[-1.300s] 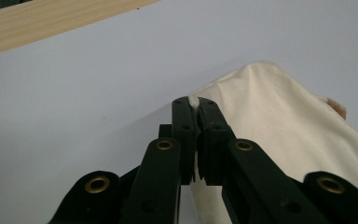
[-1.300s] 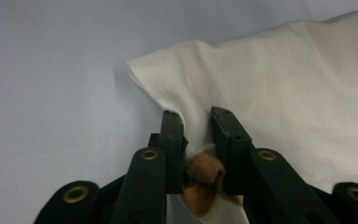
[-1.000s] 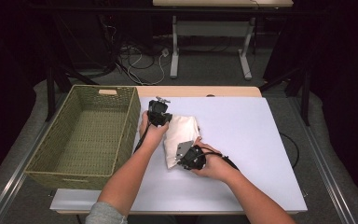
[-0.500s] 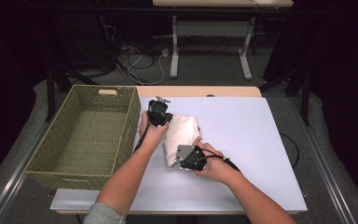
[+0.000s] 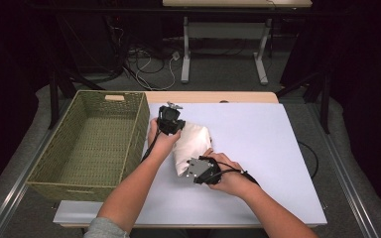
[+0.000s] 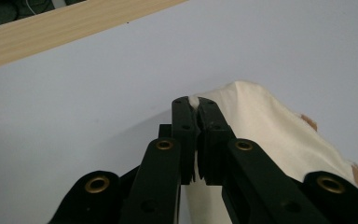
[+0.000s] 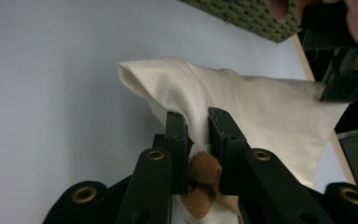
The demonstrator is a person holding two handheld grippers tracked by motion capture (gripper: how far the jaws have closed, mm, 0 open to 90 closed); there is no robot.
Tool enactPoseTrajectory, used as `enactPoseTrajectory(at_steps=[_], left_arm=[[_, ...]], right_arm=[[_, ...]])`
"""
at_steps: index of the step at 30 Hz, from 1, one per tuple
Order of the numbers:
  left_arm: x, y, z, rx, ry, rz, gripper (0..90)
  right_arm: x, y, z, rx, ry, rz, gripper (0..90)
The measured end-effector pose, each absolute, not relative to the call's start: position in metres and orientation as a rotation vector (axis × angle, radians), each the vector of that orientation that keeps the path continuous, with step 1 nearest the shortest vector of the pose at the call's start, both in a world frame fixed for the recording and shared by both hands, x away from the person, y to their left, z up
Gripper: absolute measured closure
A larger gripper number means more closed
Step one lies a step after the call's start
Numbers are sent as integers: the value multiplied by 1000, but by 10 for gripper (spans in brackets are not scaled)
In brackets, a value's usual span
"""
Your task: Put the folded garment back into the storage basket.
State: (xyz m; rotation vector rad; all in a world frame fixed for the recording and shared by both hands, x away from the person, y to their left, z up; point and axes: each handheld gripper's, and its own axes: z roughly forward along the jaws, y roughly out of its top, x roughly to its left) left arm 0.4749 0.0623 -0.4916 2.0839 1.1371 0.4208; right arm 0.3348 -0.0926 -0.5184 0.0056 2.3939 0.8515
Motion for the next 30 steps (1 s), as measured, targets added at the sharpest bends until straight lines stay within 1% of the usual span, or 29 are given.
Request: enactPoseTrajectory(at_steps=[5, 10, 15, 19, 30], left_arm=[[468, 59, -486, 2072, 1120, 405, 866], [463, 57, -480, 2083, 1106, 425, 866], [455, 54, -474, 2079, 1141, 432, 866], [449, 53, -469, 2084, 1127, 428, 866], [432, 56, -456, 2083, 1111, 408, 867]], right_arm=[[328, -95, -511, 1, 2320, 874, 788], [326, -98, -507, -13, 2267, 874, 788], [321, -100, -501, -34, 2230, 883, 788], [316, -101, -498, -73, 2200, 867, 788], [294, -101, -485, -184, 2088, 811, 788]])
